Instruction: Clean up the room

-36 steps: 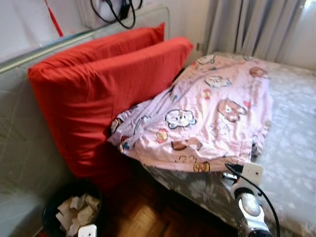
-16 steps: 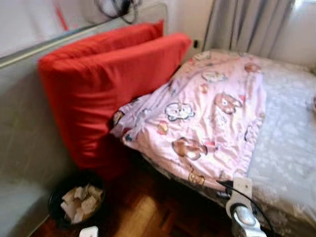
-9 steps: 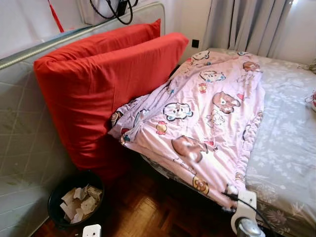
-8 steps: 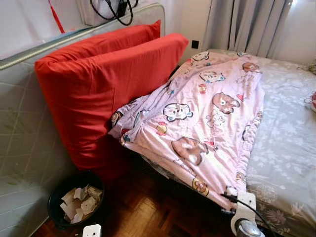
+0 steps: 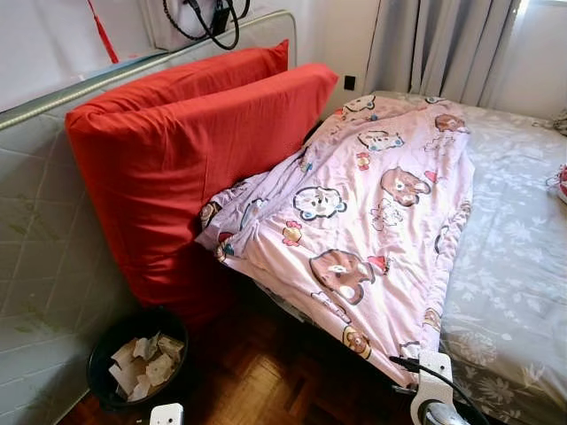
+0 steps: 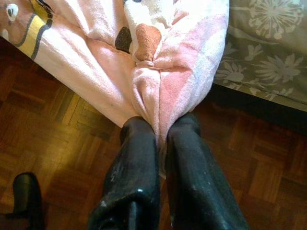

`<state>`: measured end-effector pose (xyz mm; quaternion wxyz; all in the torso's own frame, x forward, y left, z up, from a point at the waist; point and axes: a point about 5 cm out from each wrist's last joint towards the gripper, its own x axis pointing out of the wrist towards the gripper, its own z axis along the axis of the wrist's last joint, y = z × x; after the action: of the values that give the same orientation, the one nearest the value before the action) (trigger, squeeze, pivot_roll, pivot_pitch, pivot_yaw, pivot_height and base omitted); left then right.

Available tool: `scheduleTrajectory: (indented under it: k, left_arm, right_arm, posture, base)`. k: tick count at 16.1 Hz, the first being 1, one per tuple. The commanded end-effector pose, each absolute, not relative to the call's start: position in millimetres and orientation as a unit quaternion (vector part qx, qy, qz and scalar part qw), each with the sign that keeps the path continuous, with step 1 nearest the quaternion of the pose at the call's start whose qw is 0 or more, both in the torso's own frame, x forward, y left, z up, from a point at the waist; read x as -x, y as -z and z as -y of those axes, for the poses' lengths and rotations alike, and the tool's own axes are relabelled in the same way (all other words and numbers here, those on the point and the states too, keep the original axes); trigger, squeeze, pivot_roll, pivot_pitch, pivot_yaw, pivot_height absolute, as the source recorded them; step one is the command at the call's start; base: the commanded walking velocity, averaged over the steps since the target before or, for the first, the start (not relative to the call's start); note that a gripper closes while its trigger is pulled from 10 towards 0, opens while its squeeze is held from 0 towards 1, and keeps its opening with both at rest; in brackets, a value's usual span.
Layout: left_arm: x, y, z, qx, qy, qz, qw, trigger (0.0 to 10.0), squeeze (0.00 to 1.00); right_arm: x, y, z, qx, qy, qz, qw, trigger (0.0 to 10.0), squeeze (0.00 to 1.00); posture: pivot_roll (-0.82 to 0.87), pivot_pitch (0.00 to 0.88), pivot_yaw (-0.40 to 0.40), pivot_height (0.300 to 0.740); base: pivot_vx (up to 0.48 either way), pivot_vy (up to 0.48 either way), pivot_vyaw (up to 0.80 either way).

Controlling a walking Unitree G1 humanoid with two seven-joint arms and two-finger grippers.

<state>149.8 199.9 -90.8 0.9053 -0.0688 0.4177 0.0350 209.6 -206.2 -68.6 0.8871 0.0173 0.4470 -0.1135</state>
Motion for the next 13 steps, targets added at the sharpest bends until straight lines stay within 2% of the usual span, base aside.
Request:
scheduleTrajectory:
  k: [1, 2, 11, 12, 13]
  left_arm:
    - [-145, 93, -200, 0.062, -0.030, -0.428, 0.901, 10.0, 0.00]
    - [-144, 93, -199, 0.062, -0.030, -0.428, 0.901, 10.0, 0.00]
    - [-143, 94, -202, 0.061, -0.031, -0.430, 0.900, 10.0, 0.00]
    - [-142, 94, -202, 0.061, -0.031, -0.431, 0.900, 10.0, 0.00]
    - [-141, 94, -203, 0.061, -0.031, -0.431, 0.900, 10.0, 0.00]
  right_arm:
    - [-200, 74, 205, -0.013, 0.111, -0.466, 0.878, 10.0, 0.58]
    - [-199, 75, 206, -0.011, 0.111, -0.468, 0.877, 10.0, 1.00]
    - [-190, 79, 209, 0.002, 0.109, -0.480, 0.870, 10.0, 1.00]
    - [-189, 79, 209, 0.001, 0.108, -0.482, 0.869, 10.0, 0.97]
    - [-188, 80, 209, -0.001, 0.104, -0.483, 0.870, 10.0, 0.13]
  posture:
    - [0.10, 0.000, 0.026, 0.740]
    - [0.10, 0.000, 0.026, 0.740]
    - [0.10, 0.000, 0.025, 0.740]
    - [0.10, 0.000, 0.024, 0.740]
    - [0.10, 0.000, 0.024, 0.740]
  base:
    - [0.000, 0.000, 0.00]
    - [0.000, 0.000, 0.00]
    - [0.000, 0.000, 0.00]
    - [0.000, 0.000, 0.00]
    - [0.000, 0.000, 0.00]
